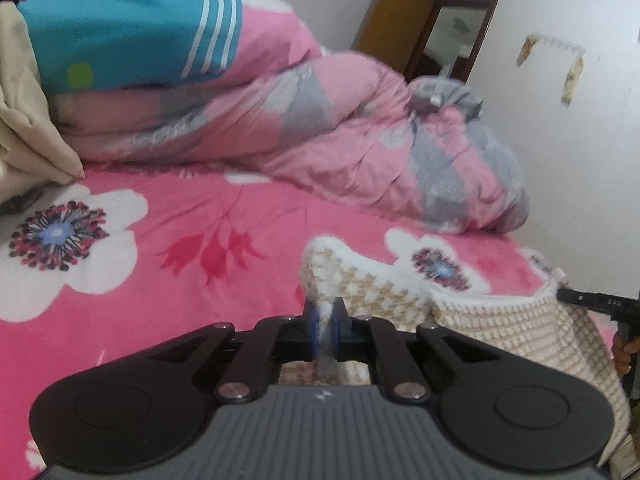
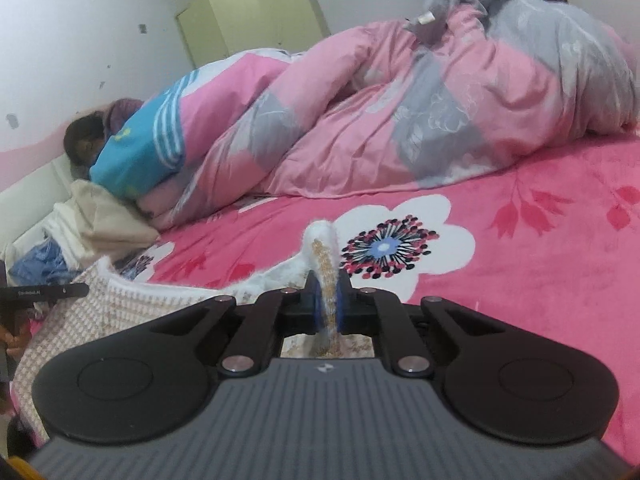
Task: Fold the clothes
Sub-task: 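Pinch the folded coat edge with both grippers to straighten it, then open both grippers above the folded coat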
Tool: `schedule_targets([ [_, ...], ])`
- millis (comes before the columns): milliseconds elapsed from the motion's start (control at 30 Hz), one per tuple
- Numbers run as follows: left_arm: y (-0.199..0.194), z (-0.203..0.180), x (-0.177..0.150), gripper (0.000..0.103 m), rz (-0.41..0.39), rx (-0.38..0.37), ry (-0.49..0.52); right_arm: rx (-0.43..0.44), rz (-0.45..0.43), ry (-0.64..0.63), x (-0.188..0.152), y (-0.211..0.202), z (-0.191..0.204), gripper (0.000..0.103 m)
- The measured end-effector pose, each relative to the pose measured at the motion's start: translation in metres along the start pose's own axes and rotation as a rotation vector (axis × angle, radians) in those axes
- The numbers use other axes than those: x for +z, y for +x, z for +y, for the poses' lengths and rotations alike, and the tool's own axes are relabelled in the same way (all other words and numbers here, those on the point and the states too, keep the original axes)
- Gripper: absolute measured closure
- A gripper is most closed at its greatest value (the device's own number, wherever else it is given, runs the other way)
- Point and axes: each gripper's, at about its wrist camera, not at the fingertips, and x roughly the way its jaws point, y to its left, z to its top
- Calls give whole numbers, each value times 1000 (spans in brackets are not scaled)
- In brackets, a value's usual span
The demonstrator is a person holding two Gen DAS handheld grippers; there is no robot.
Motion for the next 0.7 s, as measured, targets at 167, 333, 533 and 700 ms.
schedule_targets([
  [167,26,12,-3,96,44,9,-28,-37,70,70,-19,33,-26,98],
  [333,32,20,-7,96,77,19,-52,-27,32,55,-14,27,-22,98],
  [533,41,32,-14,78,129,38,-88,-54,132,118,-48,53,-43,97],
  [700,14,35,-5,67,90,119,-93,-95,108,148,-31,25,-44,74],
])
